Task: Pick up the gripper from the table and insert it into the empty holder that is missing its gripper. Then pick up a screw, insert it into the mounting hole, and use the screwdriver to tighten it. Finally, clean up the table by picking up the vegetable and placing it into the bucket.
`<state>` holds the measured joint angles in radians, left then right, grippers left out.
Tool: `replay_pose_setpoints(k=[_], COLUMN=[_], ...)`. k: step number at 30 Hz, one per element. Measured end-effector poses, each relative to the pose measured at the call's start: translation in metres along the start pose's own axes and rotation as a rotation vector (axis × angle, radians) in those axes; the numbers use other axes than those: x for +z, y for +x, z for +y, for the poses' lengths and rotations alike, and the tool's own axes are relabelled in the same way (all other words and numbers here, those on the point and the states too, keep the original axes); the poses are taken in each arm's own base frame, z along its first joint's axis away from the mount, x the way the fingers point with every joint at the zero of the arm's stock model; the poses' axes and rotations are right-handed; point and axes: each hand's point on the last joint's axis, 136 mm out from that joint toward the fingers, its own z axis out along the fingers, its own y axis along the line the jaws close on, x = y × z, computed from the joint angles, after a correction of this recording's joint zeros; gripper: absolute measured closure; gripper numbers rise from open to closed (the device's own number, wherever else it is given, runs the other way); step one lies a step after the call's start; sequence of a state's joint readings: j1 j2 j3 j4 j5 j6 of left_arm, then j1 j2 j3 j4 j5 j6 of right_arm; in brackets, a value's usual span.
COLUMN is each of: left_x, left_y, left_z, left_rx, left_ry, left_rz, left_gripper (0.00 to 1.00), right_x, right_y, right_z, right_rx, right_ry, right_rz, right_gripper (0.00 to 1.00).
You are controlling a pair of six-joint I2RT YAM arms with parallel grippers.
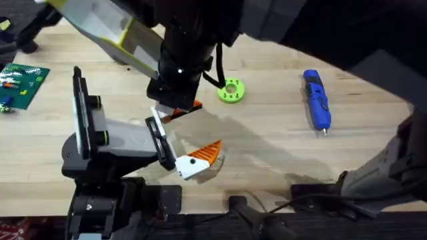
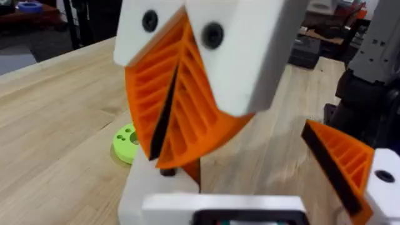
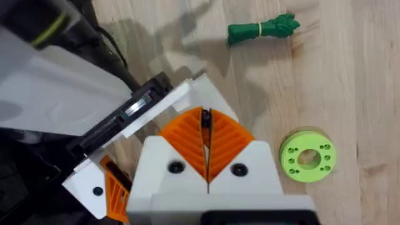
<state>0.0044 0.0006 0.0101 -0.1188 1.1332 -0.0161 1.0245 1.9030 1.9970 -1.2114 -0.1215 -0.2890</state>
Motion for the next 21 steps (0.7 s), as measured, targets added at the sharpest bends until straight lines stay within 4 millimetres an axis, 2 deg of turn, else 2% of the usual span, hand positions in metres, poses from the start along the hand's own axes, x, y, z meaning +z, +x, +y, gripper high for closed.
replay_pose_setpoints(k=[21], left_x=[0.0000], left_y=[0.0000], left_z=[0.0000], left_rx=[0.000], left_ry=[0.000], left_rz=[0.000], left_gripper=[0.011], right_x=[0.0048], right_y=[0.0008], right_z=[0.0000], right_rx=[0.000], right_ry=[-0.004], right_rz=[0.002], right_gripper=[0.994])
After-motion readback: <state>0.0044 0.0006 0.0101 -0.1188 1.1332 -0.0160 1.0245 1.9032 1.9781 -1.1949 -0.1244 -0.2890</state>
